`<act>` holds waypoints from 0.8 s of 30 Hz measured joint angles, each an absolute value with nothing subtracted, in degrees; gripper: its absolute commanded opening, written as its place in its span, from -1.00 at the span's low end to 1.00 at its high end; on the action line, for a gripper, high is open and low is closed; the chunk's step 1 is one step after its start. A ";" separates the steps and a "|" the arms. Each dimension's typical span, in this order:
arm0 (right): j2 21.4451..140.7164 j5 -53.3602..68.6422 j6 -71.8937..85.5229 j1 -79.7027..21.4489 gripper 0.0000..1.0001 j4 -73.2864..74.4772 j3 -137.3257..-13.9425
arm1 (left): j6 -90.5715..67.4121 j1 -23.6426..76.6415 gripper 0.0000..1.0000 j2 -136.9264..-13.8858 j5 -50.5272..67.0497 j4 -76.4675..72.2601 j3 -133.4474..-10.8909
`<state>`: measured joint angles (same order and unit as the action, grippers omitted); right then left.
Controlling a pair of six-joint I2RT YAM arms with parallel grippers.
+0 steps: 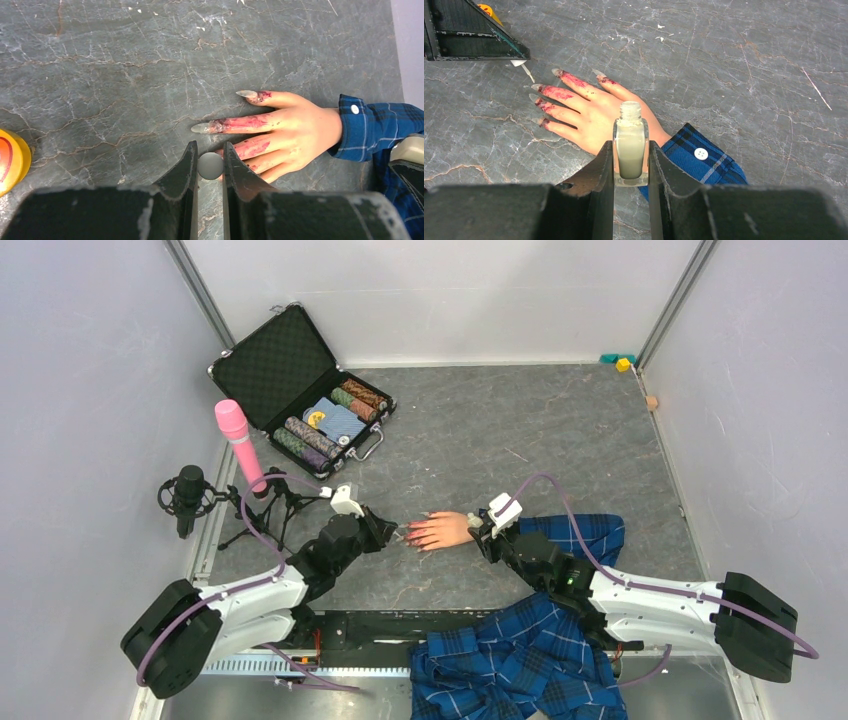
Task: Paint the nails
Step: Paint the nail polish on the nail.
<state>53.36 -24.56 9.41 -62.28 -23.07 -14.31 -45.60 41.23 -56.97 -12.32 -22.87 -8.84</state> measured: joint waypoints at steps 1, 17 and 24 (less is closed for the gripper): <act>53.36 -24.53 9.41 -62.28 -1.00 -23.07 -14.31 | -45.60 41.23 -0.96 -57.12 -12.40 -22.76 -8.84; 53.36 -24.56 9.43 -62.26 -1.00 -23.07 -14.17 | -45.58 41.23 -0.96 -59.55 -13.41 -22.68 -8.84; 53.36 -24.56 9.43 -62.22 -1.00 -23.07 -14.17 | -45.58 41.23 -0.96 -59.96 -13.41 -22.72 -8.86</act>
<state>53.36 -24.56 9.43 -62.22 -23.07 -14.17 -45.58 41.23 -59.96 -13.41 -22.72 -8.86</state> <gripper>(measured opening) 0.286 0.205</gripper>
